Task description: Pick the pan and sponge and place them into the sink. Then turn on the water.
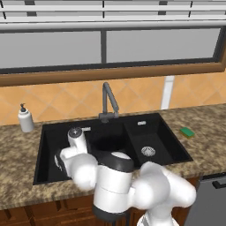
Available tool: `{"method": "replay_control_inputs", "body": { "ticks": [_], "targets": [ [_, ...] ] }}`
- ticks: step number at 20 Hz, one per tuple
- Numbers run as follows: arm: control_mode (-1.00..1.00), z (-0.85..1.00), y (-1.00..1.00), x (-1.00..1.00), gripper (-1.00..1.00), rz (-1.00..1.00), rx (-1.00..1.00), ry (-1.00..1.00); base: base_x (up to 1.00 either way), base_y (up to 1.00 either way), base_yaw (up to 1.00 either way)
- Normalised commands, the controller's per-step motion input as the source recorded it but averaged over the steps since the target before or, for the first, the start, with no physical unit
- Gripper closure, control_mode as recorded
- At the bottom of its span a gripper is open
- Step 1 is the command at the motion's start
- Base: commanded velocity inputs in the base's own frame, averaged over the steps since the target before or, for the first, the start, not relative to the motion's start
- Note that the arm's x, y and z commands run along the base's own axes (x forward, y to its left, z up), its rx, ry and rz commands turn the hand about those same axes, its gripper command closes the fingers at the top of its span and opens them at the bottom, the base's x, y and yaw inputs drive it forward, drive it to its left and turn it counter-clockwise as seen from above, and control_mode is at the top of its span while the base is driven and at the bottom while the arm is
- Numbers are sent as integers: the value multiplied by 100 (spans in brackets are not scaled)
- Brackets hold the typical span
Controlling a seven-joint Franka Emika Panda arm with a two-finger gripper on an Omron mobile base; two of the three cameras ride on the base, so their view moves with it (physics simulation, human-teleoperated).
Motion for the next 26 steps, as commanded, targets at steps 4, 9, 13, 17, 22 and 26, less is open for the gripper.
{"method": "replay_control_inputs", "body": {
  "ticks": [4,9,13,17,22,26],
  "targets": [
    [-100,-11,-8,36,100,0,39,5,0,0,0],
    [-100,-56,0,30,100,0,19,0,0,0,0],
    [-100,-92,9,26,100,0,2,0,0,0,0],
    [-100,-71,19,42,100,0,0,0,0,0,0],
    [-100,-19,34,46,100,0,0,0,0,0,0],
    [-100,0,46,24,-100,0,0,0,0,0,0]
  ]
}}
